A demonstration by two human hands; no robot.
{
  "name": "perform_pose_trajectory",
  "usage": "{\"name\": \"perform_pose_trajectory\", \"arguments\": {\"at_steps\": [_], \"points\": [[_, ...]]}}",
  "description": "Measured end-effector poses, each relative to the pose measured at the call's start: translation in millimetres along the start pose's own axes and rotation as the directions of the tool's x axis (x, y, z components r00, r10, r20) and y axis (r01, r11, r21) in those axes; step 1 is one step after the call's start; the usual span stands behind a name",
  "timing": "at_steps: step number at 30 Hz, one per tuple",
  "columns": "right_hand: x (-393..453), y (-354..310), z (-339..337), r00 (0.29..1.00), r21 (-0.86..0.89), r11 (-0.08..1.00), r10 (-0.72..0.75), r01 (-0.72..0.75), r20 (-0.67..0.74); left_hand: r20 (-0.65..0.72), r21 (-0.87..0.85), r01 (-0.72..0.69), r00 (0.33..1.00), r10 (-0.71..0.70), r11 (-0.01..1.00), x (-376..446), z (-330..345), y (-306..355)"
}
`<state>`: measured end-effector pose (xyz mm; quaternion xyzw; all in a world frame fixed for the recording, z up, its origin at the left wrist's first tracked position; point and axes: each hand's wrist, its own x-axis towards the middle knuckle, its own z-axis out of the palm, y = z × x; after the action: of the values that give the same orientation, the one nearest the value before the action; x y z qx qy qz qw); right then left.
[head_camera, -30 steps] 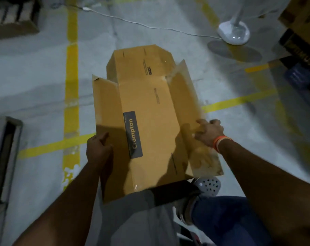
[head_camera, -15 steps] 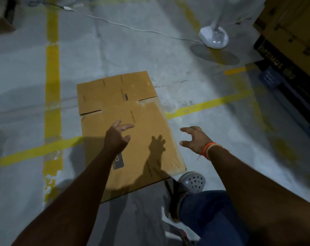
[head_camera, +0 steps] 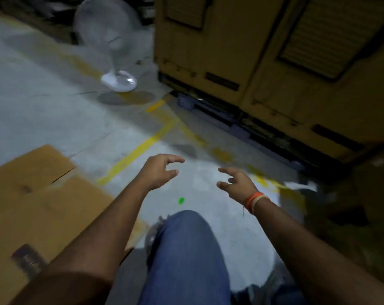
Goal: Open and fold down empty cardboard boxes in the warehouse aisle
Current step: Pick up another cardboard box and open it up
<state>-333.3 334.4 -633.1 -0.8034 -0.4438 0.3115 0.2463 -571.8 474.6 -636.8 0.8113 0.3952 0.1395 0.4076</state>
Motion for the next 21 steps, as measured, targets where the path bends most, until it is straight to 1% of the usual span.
{"name": "perform_pose_trajectory", "arguments": {"at_steps": [2,4,6,9,10,12,15,18,21], "points": [[-36.8,28.7,-44.6,0.990,0.109,0.992,0.073,-0.060,-0.117,0.090,0.006,-0.103,0.991,0.102,0.995,15.4,32.3,56.3],[-75.6,54.6,-85.3,0.964,0.190,0.976,0.144,-0.103,-0.222,0.189,-0.019,-0.184,0.964,0.184,0.983,24.0,66.4,109.8],[-117.1,74.4,-123.6,0.928,0.239,0.964,0.191,-0.117,-0.319,0.270,-0.045,-0.266,0.925,0.268,0.963,26.2,99.7,164.5],[-177.9,99.0,-180.3,0.847,0.285,0.954,0.231,-0.099,-0.478,0.334,-0.107,-0.392,0.851,0.405,0.914,18.7,145.3,249.5],[-201.8,102.0,-198.3,0.814,0.305,0.947,0.252,-0.097,-0.523,0.362,-0.146,-0.427,0.816,0.450,0.892,13.0,159.3,278.2],[-253.2,102.9,-230.5,0.738,0.327,0.941,0.280,-0.085,-0.614,0.425,-0.257,-0.479,0.724,0.543,0.839,-3.7,185.1,335.6],[-321.6,102.3,-267.6,0.625,0.339,0.938,0.306,-0.069,-0.719,0.446,-0.433,-0.509,0.596,0.667,0.744,-30.6,217.3,411.3],[-377.5,96.0,-297.7,0.515,0.378,0.923,0.360,-0.073,-0.778,0.446,-0.548,-0.521,0.480,0.755,0.655,-58.8,236.6,477.6],[-422.3,87.2,-318.5,0.443,0.411,0.911,0.384,-0.037,-0.810,0.469,-0.630,-0.508,0.354,0.809,0.588,-81.2,250.2,529.9]]}}
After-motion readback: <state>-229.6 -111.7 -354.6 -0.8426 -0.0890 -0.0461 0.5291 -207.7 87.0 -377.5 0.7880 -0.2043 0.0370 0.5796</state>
